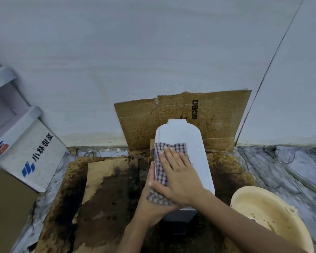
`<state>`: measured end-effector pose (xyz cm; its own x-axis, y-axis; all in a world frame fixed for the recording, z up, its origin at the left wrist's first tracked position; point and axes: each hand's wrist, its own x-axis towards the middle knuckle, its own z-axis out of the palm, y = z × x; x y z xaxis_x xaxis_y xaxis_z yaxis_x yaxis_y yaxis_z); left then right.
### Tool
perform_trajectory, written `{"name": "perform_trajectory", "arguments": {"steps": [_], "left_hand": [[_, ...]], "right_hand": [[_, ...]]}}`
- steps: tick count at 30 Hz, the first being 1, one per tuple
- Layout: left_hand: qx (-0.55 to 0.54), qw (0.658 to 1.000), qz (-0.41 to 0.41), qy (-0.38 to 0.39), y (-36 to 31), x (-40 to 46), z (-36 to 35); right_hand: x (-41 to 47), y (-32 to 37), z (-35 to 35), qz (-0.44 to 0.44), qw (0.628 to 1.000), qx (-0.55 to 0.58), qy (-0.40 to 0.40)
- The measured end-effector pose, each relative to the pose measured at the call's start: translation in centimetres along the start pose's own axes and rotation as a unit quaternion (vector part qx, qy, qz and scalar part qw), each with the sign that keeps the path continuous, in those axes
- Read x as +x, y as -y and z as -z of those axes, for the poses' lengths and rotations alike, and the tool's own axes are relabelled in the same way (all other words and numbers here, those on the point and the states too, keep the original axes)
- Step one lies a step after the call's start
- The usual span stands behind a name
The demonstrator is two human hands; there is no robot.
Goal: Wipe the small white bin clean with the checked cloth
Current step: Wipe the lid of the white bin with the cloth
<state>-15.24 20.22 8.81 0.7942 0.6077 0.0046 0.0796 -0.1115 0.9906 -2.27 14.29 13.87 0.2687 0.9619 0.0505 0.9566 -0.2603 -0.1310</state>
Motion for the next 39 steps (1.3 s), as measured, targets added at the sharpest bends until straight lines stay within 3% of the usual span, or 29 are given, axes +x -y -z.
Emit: {"name": "perform_trajectory", "arguments": {"steps": [4, 10, 16, 20, 23, 29, 33, 39], "left_hand": [[0.007, 1.000, -0.004, 0.007, -0.7, -0.2, -0.2], [0.008, 1.000, -0.010, -0.025, -0.8, 0.0, 0.0], [0.022, 1.000, -0.002, -0.001, 0.0, -0.2, 0.1], [0.036, 0.999, -0.018, -0.014, -0.5, 0.2, 0.0], [0.026, 1.000, -0.013, -0.010, -0.4, -0.1, 0.1], [0.010, 1.000, -0.003, 0.013, -0.6, 0.3, 0.0], [0.051, 0.998, -0.020, -0.007, -0.8, 0.5, -0.4], [-0.009, 1.000, 0.007, 0.013, 0.5, -0.4, 0.4]], "right_hand": [[-1.2, -4.2, 1.2, -0.012, 1.000, -0.017, 0.020], [4.6, -4.7, 3.2, -0.142, 0.989, -0.026, 0.040], [-1.5, -2.6, 0.3, 0.013, 1.000, 0.007, 0.006], [-0.8, -5.6, 2.0, -0.038, 0.999, -0.023, 0.028], [1.7, -4.3, 2.7, -0.088, 0.995, -0.029, 0.032], [-3.1, -3.6, 0.9, 0.060, 0.998, -0.023, 0.020], [-3.8, -5.5, 2.3, 0.034, 0.998, -0.026, 0.035], [-0.4, 0.2, 1.4, -0.066, 0.998, 0.003, 0.002]]}}
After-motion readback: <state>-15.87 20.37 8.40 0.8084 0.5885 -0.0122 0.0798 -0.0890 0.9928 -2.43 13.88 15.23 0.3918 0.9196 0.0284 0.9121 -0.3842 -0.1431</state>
